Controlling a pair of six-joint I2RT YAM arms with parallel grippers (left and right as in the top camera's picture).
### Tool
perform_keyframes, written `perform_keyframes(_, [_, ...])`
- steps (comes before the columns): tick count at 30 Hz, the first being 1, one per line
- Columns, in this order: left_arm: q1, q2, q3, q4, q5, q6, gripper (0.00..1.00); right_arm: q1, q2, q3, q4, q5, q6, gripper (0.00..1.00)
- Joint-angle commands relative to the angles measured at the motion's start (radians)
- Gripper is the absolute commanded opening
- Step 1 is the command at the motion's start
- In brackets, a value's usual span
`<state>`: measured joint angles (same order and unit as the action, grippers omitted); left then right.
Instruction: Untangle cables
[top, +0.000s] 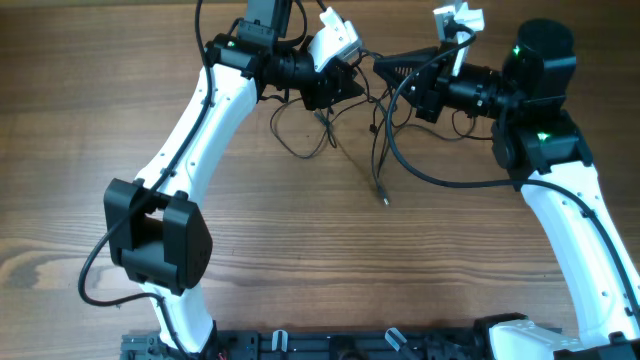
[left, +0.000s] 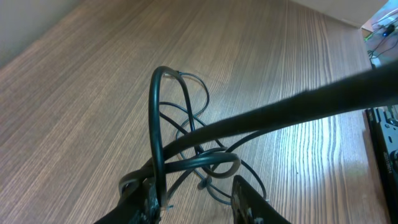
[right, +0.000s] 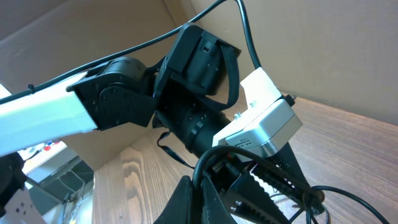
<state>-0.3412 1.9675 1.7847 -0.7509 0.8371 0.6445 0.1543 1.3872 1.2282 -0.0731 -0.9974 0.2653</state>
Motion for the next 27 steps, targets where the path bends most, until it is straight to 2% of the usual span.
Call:
perform_keyframes(1, [-0.004, 0.001, 0.0, 0.023, 0.079, -0.003, 0.37, 0.0, -0.019, 0.019, 0.01, -0.037, 0.008, 0.04])
perform_keyframes(15, [-0.004, 0.001, 0.0, 0.045, 0.169, -0.003, 0.33, 0.0, -0.019, 0.019, 0.044, -0.053, 0.041, 0.04])
perform_keyframes(20, [-0.004, 0.001, 0.0, 0.055, 0.169, -0.003, 0.26, 0.0, -0.019, 0.019, 0.064, -0.067, 0.056, 0.05])
perform_keyframes(22, [-0.004, 0.001, 0.0, 0.064, 0.169, -0.003, 0.2, 0.0, -0.019, 0.019, 0.065, -0.068, 0.057, 0.04])
perform_keyframes(24, [-0.004, 0.001, 0.0, 0.074, 0.169, -0.003, 0.06, 0.0, -0.019, 0.019, 0.066, -0.074, 0.057, 0.04])
perform_keyframes(27, [-0.003, 0.001, 0.0, 0.102, 0.163, -0.029, 0.04, 0.0, -0.019, 0.019, 0.066, -0.074, 0.06, 0.04])
